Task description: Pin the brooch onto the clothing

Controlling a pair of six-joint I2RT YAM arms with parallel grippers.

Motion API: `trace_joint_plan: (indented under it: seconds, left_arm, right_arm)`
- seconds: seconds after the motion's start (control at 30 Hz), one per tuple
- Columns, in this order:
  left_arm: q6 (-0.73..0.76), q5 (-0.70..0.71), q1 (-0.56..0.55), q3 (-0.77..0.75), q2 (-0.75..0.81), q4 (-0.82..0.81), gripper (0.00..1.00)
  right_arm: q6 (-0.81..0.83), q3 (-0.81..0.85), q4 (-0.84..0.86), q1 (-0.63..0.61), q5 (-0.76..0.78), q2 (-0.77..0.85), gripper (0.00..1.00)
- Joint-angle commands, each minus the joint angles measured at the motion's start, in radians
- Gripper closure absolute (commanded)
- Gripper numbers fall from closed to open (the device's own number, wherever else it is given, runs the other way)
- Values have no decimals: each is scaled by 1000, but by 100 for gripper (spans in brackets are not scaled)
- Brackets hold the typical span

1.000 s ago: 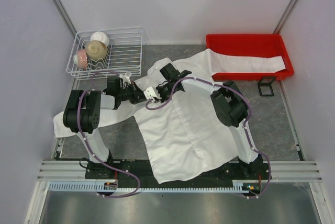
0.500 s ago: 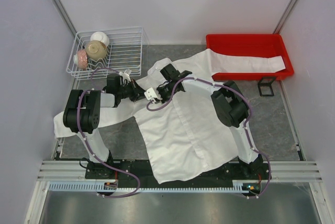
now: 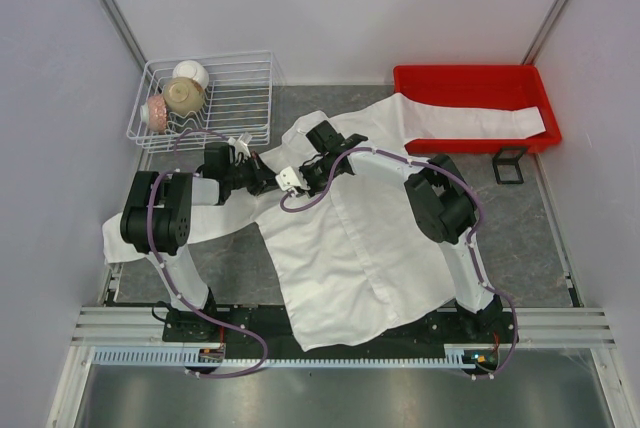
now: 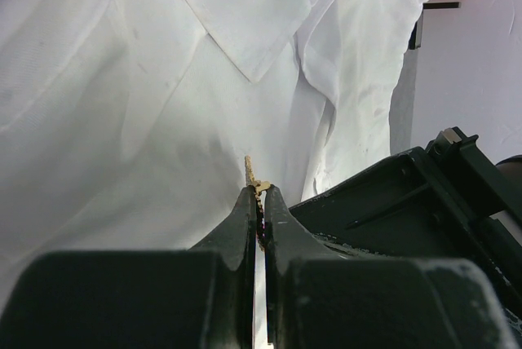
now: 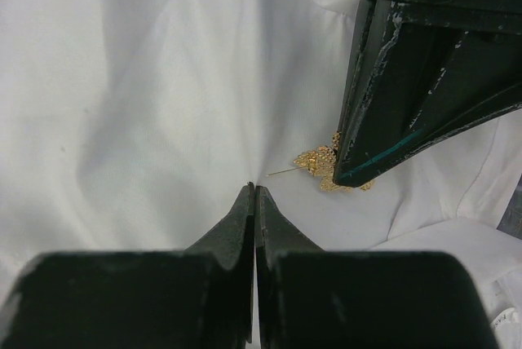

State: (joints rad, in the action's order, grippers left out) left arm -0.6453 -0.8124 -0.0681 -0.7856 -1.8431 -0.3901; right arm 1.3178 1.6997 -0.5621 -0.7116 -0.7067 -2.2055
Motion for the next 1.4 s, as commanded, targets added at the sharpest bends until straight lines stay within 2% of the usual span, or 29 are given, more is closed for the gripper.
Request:
trace_joint_plan:
  seconds: [0.0,0.93,1.37]
  left_arm:
    - [50,-1,-1,-17,21,-9,98]
    - [44,-33,-29,-14,28,-16,98]
    - [4,-36,-36,9,33,-6,98]
  right_arm:
    - [27,8,-10,-6,-45,50,100]
    - [40,18,-7,-6,-24,30,100]
    - [-15,-6,71,-6,-5,43,100]
